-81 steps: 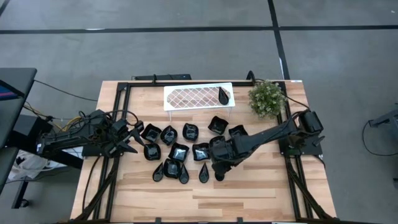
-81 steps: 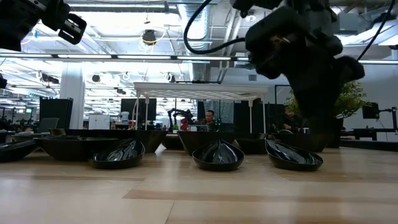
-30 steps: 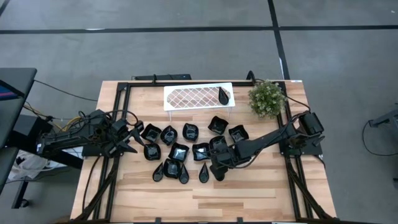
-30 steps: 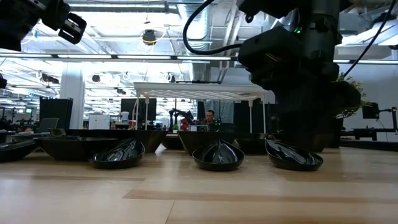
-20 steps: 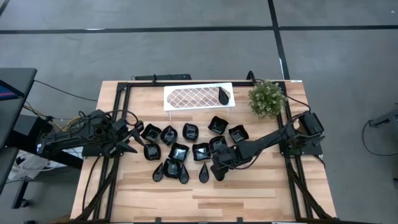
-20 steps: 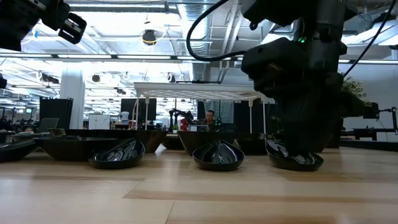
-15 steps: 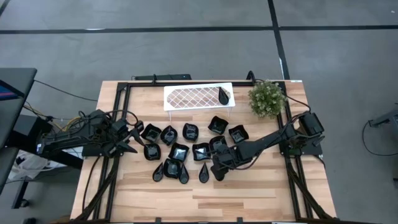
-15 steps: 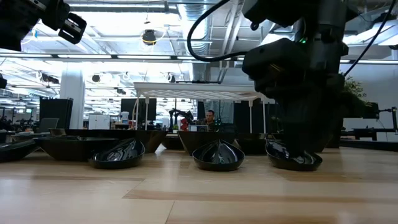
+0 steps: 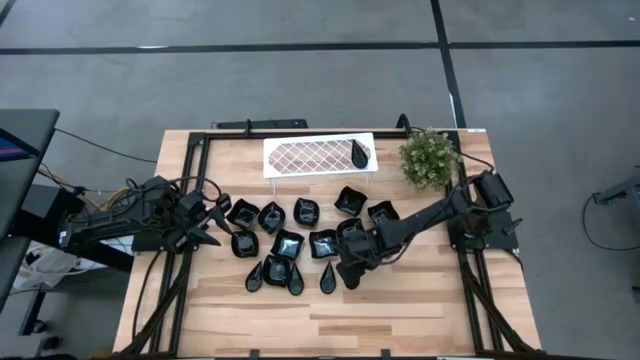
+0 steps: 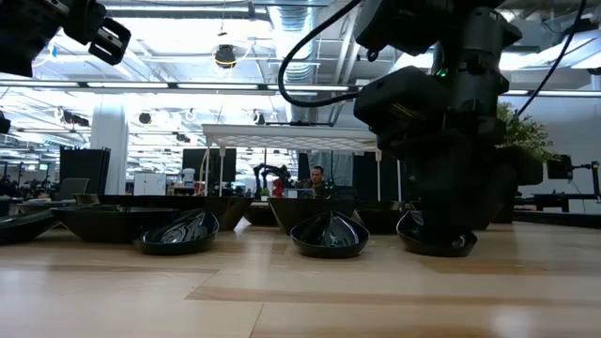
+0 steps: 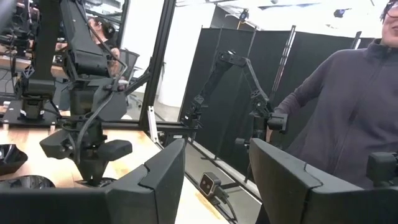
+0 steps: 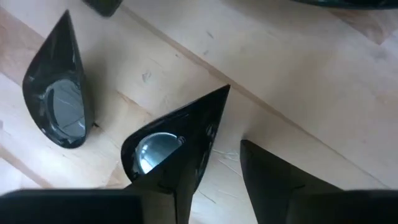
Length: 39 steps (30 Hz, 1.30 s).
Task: Pick & Place Mini shaped plates
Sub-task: Stack the drop-shaped plate on top of the drop-shaped plate on the shelf
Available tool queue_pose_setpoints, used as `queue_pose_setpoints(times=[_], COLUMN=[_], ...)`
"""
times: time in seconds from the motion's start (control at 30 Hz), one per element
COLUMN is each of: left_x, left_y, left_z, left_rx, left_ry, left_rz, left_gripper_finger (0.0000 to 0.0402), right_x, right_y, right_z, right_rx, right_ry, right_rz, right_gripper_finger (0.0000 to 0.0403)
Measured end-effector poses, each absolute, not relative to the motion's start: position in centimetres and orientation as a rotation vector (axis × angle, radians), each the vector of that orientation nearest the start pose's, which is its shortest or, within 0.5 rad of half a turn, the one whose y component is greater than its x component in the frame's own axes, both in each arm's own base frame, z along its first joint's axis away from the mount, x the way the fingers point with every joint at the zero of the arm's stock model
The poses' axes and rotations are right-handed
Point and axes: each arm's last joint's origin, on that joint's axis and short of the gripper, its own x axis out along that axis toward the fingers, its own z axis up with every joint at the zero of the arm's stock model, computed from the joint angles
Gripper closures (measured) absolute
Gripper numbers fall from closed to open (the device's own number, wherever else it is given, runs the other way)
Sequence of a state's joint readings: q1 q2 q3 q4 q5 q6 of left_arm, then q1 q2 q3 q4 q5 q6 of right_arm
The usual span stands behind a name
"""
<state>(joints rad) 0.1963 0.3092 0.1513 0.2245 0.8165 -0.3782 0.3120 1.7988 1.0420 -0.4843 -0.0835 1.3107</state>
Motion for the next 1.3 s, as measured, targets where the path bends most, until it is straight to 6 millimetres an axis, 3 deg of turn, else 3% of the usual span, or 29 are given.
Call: queue_pose_setpoints(times=[0.6, 0.93, 1.3], left_x=[10.9, 10.9, 10.9], left_y=[0.0, 0.0, 0.0], left_z=[21.1, 21.2, 21.2], left_rx=[-0.329, -0.326, -0.322], left_ry=[0.051, 0.046, 0.039], left_rz=[-0.625, -0.626, -0.627], left_gripper_finger=[0.0219, 0.0219, 0.0219], right_x=[31.4, 32.3, 32.4], right_y=[10.4, 10.8, 10.7], right_z=[14.4, 15.8, 16.0], right_rx=[0.975, 0.936, 0.939], right_ry=[1.244, 1.228, 1.229], right_rz=[-0.505, -0.454, -0.454], right_gripper_finger=[0.0344, 0.0396, 0.0399])
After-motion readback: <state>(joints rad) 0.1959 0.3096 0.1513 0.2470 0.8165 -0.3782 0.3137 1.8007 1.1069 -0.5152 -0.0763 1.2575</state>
